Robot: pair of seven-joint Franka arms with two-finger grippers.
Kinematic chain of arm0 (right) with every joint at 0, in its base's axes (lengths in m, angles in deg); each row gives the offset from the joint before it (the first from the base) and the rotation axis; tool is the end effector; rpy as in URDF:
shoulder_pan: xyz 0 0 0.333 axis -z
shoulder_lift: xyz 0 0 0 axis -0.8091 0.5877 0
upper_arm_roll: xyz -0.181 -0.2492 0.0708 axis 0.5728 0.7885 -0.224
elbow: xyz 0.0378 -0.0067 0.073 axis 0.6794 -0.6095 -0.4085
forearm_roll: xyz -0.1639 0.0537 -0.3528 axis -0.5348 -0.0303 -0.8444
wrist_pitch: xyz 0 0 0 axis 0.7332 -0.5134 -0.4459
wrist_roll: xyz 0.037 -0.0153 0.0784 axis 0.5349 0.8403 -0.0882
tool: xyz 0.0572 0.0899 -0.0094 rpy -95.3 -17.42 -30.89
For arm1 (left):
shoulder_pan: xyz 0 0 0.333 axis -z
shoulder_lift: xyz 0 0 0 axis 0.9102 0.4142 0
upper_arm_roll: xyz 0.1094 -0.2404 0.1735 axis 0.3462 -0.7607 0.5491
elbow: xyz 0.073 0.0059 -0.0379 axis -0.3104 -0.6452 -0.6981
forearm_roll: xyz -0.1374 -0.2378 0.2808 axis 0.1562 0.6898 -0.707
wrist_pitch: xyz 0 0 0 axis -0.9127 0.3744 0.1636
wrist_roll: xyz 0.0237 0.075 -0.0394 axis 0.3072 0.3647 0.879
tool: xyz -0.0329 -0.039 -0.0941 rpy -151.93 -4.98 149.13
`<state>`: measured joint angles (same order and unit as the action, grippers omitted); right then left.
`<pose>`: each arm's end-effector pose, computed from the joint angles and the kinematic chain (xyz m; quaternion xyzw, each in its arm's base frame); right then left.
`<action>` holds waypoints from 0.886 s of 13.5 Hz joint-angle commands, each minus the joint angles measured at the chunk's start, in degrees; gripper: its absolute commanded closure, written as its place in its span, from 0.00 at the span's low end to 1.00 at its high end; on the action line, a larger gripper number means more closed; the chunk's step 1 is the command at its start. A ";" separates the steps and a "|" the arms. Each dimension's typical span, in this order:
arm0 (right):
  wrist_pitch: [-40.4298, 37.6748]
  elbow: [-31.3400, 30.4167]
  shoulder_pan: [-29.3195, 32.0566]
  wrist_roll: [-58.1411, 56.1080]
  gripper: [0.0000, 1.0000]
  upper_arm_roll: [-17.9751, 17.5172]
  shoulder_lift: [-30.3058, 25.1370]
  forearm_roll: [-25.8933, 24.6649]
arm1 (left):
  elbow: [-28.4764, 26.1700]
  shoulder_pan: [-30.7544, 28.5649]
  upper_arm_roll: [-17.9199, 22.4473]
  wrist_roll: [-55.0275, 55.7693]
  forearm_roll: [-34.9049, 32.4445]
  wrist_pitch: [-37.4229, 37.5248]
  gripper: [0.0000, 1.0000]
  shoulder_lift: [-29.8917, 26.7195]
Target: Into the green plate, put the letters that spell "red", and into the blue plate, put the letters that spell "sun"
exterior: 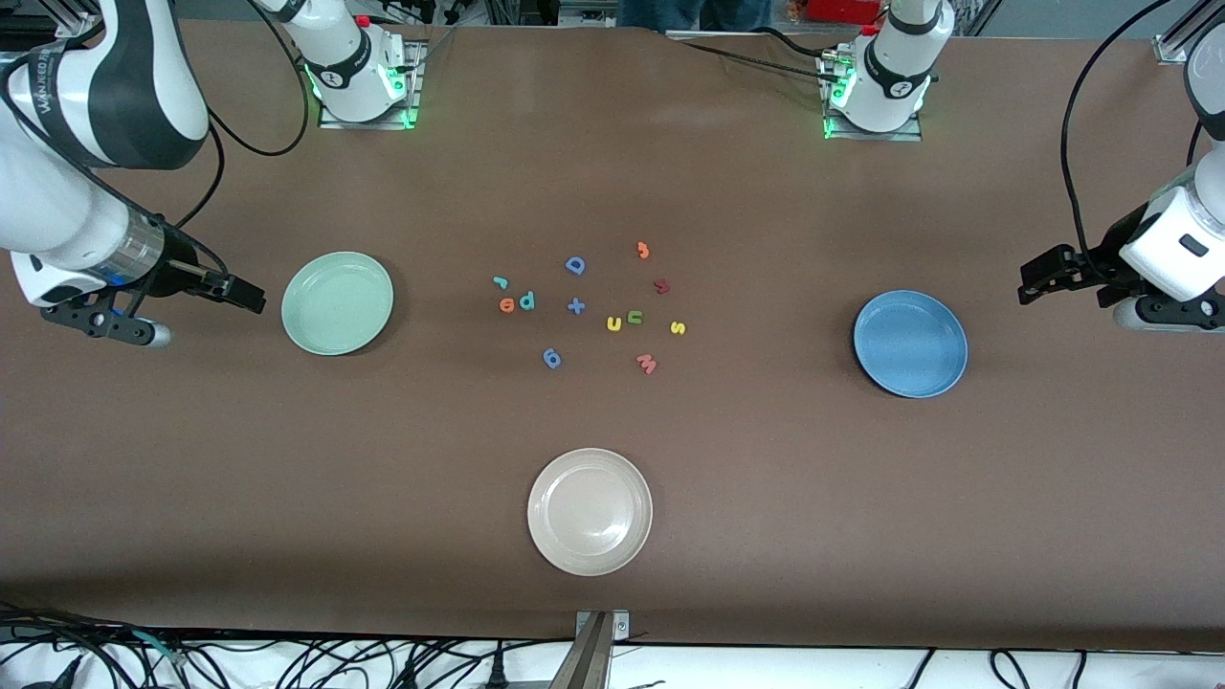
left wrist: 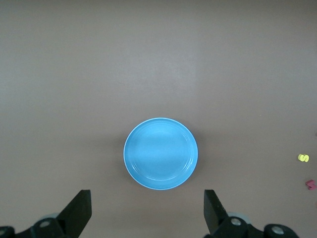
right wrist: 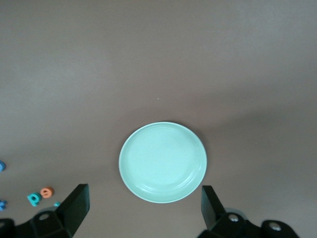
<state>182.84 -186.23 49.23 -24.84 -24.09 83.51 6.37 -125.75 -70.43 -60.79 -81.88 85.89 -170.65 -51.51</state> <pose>0.5841 0.0415 0.4653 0.9885 -0.1469 -0.0354 0.0112 0.5898 0.0092 0.5461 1.0000 -0.0059 -0.0058 0.0038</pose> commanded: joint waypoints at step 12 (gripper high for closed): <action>9.63 1.07 -22.47 43.66 0.01 -0.51 11.46 5.90 | 1.33 9.01 -1.40 13.56 4.51 -1.47 0.00 7.99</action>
<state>191.41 -186.20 27.60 13.66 -25.08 92.43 9.63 -125.75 -64.16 -62.14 -73.34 88.74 -172.22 -45.79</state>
